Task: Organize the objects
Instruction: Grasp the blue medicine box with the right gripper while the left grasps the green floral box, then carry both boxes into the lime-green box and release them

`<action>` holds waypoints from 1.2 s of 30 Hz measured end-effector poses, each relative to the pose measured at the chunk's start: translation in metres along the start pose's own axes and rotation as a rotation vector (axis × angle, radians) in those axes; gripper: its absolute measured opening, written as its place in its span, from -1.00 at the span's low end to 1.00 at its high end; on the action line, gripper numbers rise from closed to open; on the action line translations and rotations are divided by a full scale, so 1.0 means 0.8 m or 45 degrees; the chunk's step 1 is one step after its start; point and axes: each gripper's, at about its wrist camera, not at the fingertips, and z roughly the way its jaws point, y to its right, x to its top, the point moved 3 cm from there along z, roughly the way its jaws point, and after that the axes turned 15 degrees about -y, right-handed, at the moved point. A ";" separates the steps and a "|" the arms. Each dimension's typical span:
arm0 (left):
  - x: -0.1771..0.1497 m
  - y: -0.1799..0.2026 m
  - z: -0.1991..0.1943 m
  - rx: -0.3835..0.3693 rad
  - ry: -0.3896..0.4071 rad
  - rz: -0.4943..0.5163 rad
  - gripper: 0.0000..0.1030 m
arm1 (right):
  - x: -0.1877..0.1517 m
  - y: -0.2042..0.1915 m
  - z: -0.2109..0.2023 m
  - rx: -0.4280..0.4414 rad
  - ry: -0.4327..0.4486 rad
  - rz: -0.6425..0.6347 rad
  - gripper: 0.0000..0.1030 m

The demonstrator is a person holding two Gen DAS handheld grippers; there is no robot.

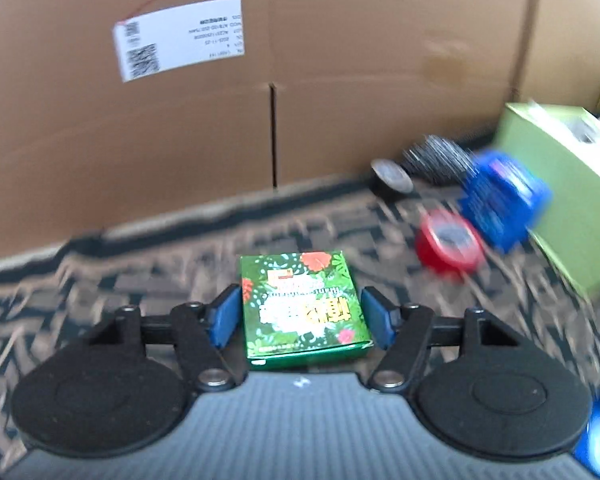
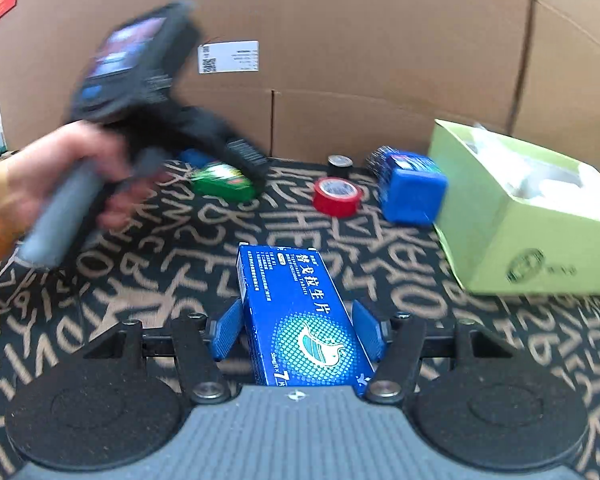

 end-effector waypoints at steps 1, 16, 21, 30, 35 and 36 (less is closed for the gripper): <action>-0.017 0.003 -0.011 0.010 0.000 0.010 0.27 | -0.005 -0.001 -0.004 -0.009 -0.004 0.006 0.26; -0.106 -0.016 -0.072 0.005 0.017 -0.140 0.63 | -0.036 -0.015 -0.032 0.088 -0.021 0.012 0.44; -0.110 -0.007 -0.070 0.036 0.015 -0.098 0.56 | -0.039 -0.013 -0.021 0.097 -0.051 0.019 0.44; -0.106 -0.005 -0.070 0.024 0.017 -0.069 0.25 | -0.041 -0.009 -0.022 0.136 -0.025 0.034 0.23; -0.098 0.009 -0.089 -0.044 0.056 -0.047 0.24 | -0.038 0.006 -0.039 0.151 0.033 0.089 0.21; -0.093 0.015 -0.096 -0.061 0.077 -0.032 0.24 | -0.036 0.011 -0.045 0.148 0.053 0.098 0.21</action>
